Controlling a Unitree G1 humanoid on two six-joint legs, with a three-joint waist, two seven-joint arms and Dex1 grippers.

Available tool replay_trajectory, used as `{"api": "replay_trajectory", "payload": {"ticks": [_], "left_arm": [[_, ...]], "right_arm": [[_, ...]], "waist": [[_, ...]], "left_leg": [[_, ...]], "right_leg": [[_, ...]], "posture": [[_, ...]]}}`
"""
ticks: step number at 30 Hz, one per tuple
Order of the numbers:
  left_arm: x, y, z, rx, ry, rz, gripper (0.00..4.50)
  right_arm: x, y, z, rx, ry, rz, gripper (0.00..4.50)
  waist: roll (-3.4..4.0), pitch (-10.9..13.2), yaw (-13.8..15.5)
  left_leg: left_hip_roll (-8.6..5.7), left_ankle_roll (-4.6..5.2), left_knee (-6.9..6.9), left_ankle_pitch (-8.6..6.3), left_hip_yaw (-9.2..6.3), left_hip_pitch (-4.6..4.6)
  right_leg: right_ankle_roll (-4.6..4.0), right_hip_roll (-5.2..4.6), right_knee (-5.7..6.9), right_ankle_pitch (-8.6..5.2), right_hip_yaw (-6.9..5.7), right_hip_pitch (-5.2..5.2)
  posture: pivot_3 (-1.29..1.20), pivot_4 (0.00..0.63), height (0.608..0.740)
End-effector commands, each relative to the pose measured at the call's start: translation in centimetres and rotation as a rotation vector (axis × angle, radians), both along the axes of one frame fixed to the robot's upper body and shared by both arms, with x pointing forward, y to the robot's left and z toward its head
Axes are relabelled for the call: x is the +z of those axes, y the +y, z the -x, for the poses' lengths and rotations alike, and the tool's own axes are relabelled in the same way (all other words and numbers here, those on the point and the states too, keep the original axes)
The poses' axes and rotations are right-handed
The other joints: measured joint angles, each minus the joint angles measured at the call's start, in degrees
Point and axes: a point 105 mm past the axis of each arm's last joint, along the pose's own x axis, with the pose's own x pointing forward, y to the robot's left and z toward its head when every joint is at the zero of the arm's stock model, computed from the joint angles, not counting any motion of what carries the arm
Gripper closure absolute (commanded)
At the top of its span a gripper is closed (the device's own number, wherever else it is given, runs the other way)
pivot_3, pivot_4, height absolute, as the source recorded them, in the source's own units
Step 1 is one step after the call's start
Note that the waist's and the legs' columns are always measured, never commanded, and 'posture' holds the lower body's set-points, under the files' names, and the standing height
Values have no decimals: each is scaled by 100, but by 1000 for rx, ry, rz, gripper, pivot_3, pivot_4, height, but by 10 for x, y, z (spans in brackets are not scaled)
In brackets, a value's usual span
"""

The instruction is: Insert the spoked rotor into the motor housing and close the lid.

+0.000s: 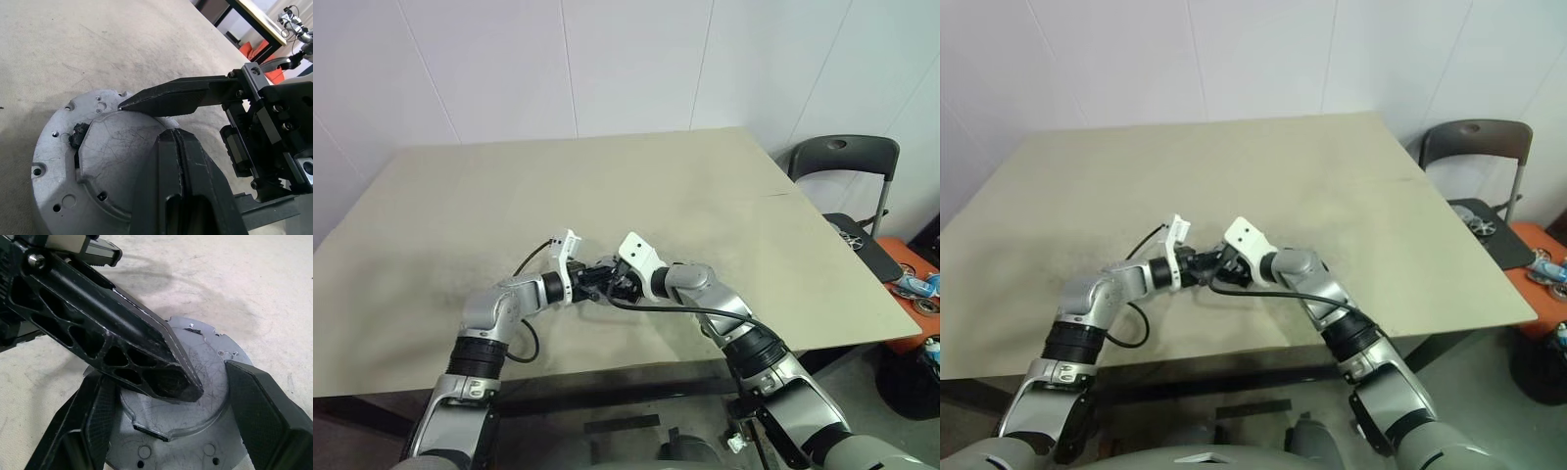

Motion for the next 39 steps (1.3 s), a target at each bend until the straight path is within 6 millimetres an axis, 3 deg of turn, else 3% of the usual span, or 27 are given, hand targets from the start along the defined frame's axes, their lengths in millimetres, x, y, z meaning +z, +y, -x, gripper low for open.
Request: {"api": "replay_trajectory", "payload": {"ticks": [1, 7, 11, 14, 19, 22, 28, 33, 39], "left_arm": [[-1, -6, 2, -23, 1, -9, 4500], [-1, -4, 2, -18, -2, -14, 4500], [2, -3, 0, -13, -9, -11, 4500], [2, -3, 0, -10, -11, -12, 4500], [2, -2, -1, -4, -12, -12, 4500], [1, -2, -2, -1, -13, -12, 4500], [1, -3, -4, 1, -16, -9, 4500], [4, -1, -4, 4, -19, -8, 4500], [3, 5, -6, 17, -19, -15, 4500]], "right_arm": [[-75, -52, 17, -143, 251, 217, 1447], [-67, -47, 14, -136, 239, 164, 1447], [-43, -28, 23, -60, 323, 6, 123], [-31, -29, 23, -21, 302, -4, 123], [5, -32, 14, -3, 236, -110, 123], [18, -39, 5, -31, 168, -110, 123], [45, -59, -10, -110, 139, -192, 123], [52, -78, 2, -95, 238, -236, 123], [37, -79, 27, -111, 497, -336, 123]], "waist": [[-1, 0, 17], [1, -1, 40], [-7, 6, 57], [-14, 5, 65], [-15, 8, 73], [-16, 7, 82], [-17, 19, 80], [-18, 24, 73], [-20, 26, 67]], "left_leg": [[0, 0, 0, 0, 0, 0], [1, 0, 0, 0, 0, 0], [1, 2, 0, -1, 0, -5], [2, 4, 0, -2, 0, -11], [2, 6, -1, -3, -1, -39], [1, 8, 15, -1, 0, -109], [0, 10, 22, 0, 1, -153], [-9, 21, 48, -6, 3, -174], [-7, 23, 58, -6, 3, -172]], "right_leg": [[0, 0, 0, 0, 0, 0], [-1, 1, 0, 0, 1, -1], [0, 1, -2, -1, 2, -4], [0, 2, -2, -1, 2, -8], [-1, 1, -1, -1, 2, -35], [5, 3, 15, 4, 4, -89], [21, 15, 17, 14, 4, -119], [34, 35, 20, 21, -2, -128], [37, 56, 25, 22, -6, -124]], "posture": [[0, 0, 740], [0, 0, 740], [0, 0, 740], [0, 0, 740], [0, 0, 740], [0, 0, 740], [0, 0, 740], [0, 0, 740], [0, 0, 740]]}}
